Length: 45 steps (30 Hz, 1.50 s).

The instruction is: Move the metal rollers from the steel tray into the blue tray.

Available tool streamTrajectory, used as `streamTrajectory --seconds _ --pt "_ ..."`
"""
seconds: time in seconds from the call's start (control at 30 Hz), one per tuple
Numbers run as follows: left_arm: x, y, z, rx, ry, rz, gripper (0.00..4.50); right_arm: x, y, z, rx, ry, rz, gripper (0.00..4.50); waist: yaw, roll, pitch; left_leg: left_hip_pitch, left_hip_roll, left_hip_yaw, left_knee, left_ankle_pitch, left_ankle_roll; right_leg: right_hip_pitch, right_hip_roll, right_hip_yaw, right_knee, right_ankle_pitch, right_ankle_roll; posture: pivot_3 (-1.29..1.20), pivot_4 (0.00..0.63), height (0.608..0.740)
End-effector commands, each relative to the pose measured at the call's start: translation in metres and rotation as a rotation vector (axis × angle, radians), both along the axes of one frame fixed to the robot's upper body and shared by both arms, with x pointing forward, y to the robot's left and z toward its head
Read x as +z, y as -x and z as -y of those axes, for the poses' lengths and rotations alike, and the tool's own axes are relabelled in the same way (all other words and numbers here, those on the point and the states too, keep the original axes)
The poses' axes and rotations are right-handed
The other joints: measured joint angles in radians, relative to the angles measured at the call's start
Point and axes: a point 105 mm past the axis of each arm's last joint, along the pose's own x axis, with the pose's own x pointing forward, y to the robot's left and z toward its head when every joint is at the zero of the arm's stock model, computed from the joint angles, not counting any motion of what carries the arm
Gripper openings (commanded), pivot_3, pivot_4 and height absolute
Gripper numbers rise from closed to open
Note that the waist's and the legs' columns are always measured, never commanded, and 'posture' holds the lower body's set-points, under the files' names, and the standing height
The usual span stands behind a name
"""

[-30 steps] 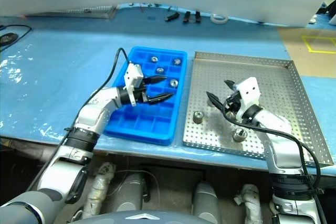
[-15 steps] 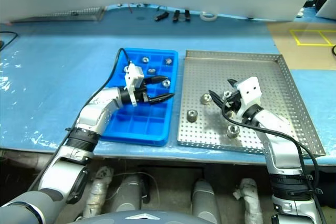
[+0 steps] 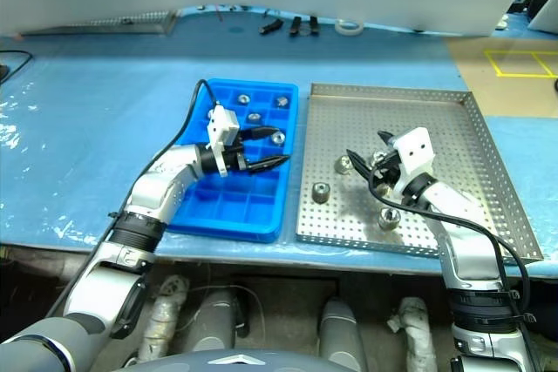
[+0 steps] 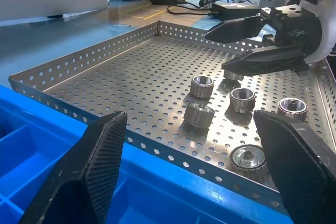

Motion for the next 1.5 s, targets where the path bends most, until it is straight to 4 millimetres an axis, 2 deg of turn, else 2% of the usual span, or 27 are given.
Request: streamTrajectory --seconds 0.03,0.27,0.53,0.67,0.73,0.83,0.93,1.0,1.13,1.23,1.3,1.5 --pt "0.015 0.001 0.003 -0.012 0.016 0.045 4.07 0.013 0.005 -0.004 0.026 -0.014 0.046 4.08 0.0 0.0 0.0 0.0 0.0 0.0 0.0 0.0 0.0 0.0 0.0 0.0 0.0 0.0 0.0 -0.07 0.15 0.74" --pt "0.035 0.002 0.031 -0.109 0.019 0.067 4.07 0.017 0.015 0.005 0.037 -0.02 0.024 4.08 0.008 0.0 0.0 -0.002 0.0 0.0 0.001 0.0 0.0 0.0 -0.001 -0.001 0.0 0.0 0.0 -0.12 0.15 0.74" --pt "0.031 -0.022 0.08 -0.179 -0.144 0.108 4.07 0.014 0.037 0.013 -0.018 -0.019 0.009 4.08 -0.005 0.0 0.0 -0.002 -0.002 0.0 0.002 0.0 0.001 0.0 -0.002 -0.001 0.0 0.0 0.001 -0.27 0.15 0.74" --pt "0.018 -0.033 0.1 -0.156 -0.289 0.103 4.07 0.011 0.051 0.018 -0.11 -0.051 0.019 4.08 -0.023 0.0 0.0 -0.004 -0.002 -0.002 0.004 -0.001 0.003 0.0 -0.002 -0.001 -0.001 0.0 0.001 -0.36 0.15 0.74" --pt "0.013 -0.031 0.106 -0.192 -0.339 0.109 4.07 0.009 0.061 0.022 -0.158 -0.068 0.019 4.08 -0.037 0.0 0.0 -0.005 -0.003 -0.002 0.004 -0.002 0.004 0.0 -0.002 -0.001 -0.001 -0.001 0.002 -0.39 0.15 0.74" --pt "0.007 -0.02 0.109 -0.301 -0.388 0.122 4.07 0.003 0.074 0.026 -0.207 -0.068 0.004 4.08 -0.055 -0.001 0.0 -0.007 -0.004 -0.003 0.005 -0.003 0.006 -0.001 -0.003 -0.002 -0.002 -0.001 0.003 -0.42 0.15 0.74" --pt "-0.005 -0.008 0.094 -0.455 -0.491 0.13 4.07 -0.002 0.086 0.03 -0.258 -0.064 -0.008 4.08 -0.074 -0.001 0.0 -0.01 -0.004 -0.004 0.006 -0.003 0.006 -0.003 -0.003 -0.002 -0.003 -0.001 0.003 -0.47 0.15 0.74" --pt "-0.009 -0.005 0.086 -0.499 -0.541 0.144 4.07 -0.002 0.088 0.031 -0.275 -0.064 -0.007 4.08 -0.086 -0.001 0.0 -0.01 -0.004 -0.004 0.006 -0.003 0.006 -0.003 -0.003 -0.003 -0.003 -0.001 0.003 -0.48 0.15 0.74" --pt "-0.003 -0.004 0.076 -0.551 -0.561 0.161 4.07 -0.005 0.09 0.034 -0.313 -0.072 -0.004 4.08 -0.099 -0.001 0.0 -0.011 -0.006 -0.006 0.009 -0.004 0.006 -0.003 -0.005 -0.003 -0.002 -0.001 0.003 -0.49 0.15 0.74" --pt "-0.018 0.005 0.063 -0.654 -0.663 0.155 4.07 -0.009 0.091 0.032 -0.313 -0.069 -0.013 4.08 -0.1 -0.001 0.0 -0.012 -0.007 -0.01 0.009 -0.004 0.007 -0.003 -0.005 -0.003 -0.003 -0.001 0.003 -0.49 0.15 0.74" --pt "-0.026 0.008 0.059 -0.676 -0.706 0.146 4.07 -0.011 0.09 0.03 -0.31 -0.067 -0.015 4.08 -0.1 -0.001 0.0 -0.013 -0.007 -0.011 0.009 -0.005 0.008 -0.003 -0.006 -0.003 -0.003 -0.001 0.003 -0.5 0.15 0.74" --pt "-0.042 0.007 0.066 -0.635 -0.752 0.137 4.07 -0.014 0.09 0.029 -0.318 -0.056 -0.017 4.08 -0.1 0.0 0.0 -0.012 -0.007 -0.011 0.01 -0.005 0.008 -0.001 -0.006 -0.004 -0.003 -0.001 0.003 -0.51 0.15 0.74"
